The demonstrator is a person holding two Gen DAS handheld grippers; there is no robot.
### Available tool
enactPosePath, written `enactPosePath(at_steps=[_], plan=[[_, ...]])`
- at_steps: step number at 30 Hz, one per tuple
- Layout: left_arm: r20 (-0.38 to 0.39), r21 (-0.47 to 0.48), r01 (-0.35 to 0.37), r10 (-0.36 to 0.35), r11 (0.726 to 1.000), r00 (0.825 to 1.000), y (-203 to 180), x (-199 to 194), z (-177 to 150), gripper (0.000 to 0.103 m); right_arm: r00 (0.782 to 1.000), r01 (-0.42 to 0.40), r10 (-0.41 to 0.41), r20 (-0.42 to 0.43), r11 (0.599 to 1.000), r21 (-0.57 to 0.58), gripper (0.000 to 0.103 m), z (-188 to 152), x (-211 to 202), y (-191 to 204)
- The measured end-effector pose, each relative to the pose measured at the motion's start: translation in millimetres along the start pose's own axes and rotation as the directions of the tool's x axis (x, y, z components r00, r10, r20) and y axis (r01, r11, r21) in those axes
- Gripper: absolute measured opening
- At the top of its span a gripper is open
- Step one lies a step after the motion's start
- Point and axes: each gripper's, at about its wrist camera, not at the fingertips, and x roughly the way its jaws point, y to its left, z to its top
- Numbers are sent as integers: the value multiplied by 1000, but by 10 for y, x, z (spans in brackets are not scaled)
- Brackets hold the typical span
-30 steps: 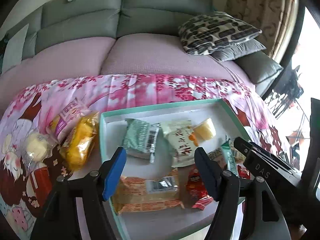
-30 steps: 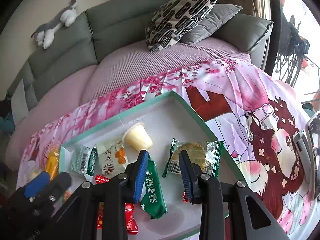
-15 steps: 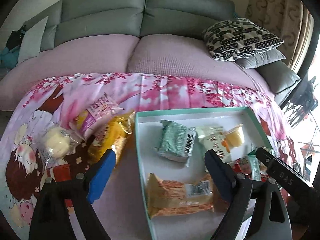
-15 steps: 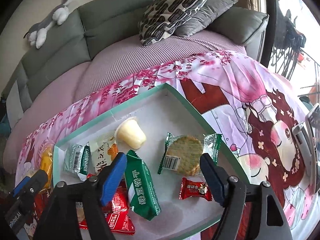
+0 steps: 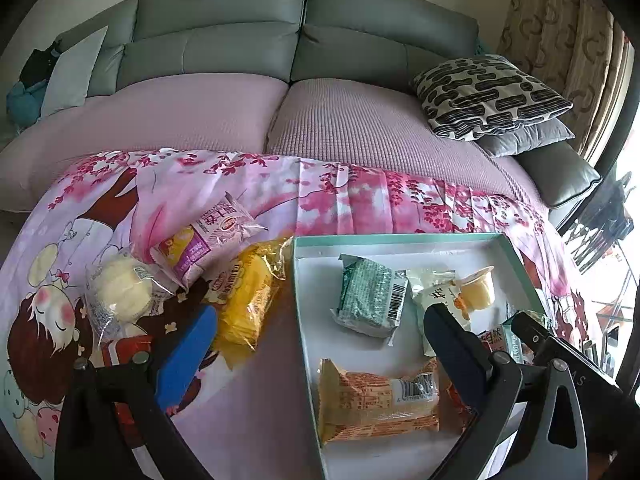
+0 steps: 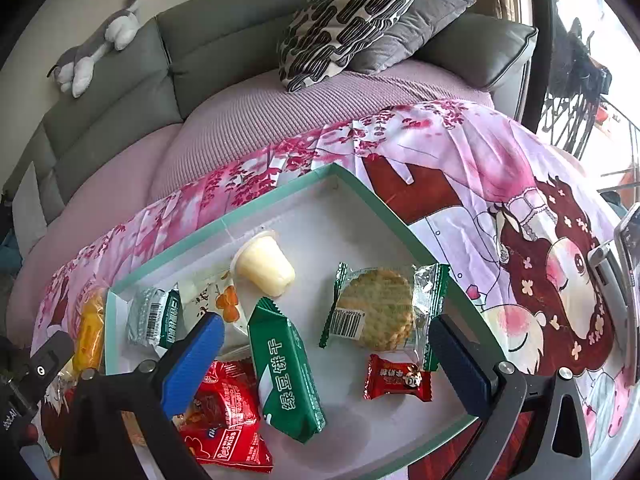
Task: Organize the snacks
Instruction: 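Withdraw both tools from the tray back to the snack pile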
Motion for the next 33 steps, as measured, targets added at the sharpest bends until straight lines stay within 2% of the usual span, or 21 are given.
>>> enactPosePath(at_steps=[4, 7, 15, 23, 33], plan=[[-5, 0, -6, 6, 1000, 1000, 55, 4, 9, 103, 1000, 10, -10, -11, 1000, -1, 103, -13, 24, 9], [9, 14, -15, 15, 1000, 1000, 85, -21, 18, 103, 1000, -19, 19, -19, 1000, -7, 103, -21, 37, 34], [18, 1, -40, 40, 999, 999, 264, -76, 59, 103, 999, -43, 45, 29, 997, -69, 103, -21, -73, 224], [-27, -48, -96, 94, 994, 995, 610, -96, 73, 103, 995, -67, 73, 61, 993, -97, 103, -23, -151, 394], [-21, -160, -144, 142, 976, 990, 1110, -186, 48, 103, 985, -148, 158, 71, 979, -137, 103, -99, -228, 822]])
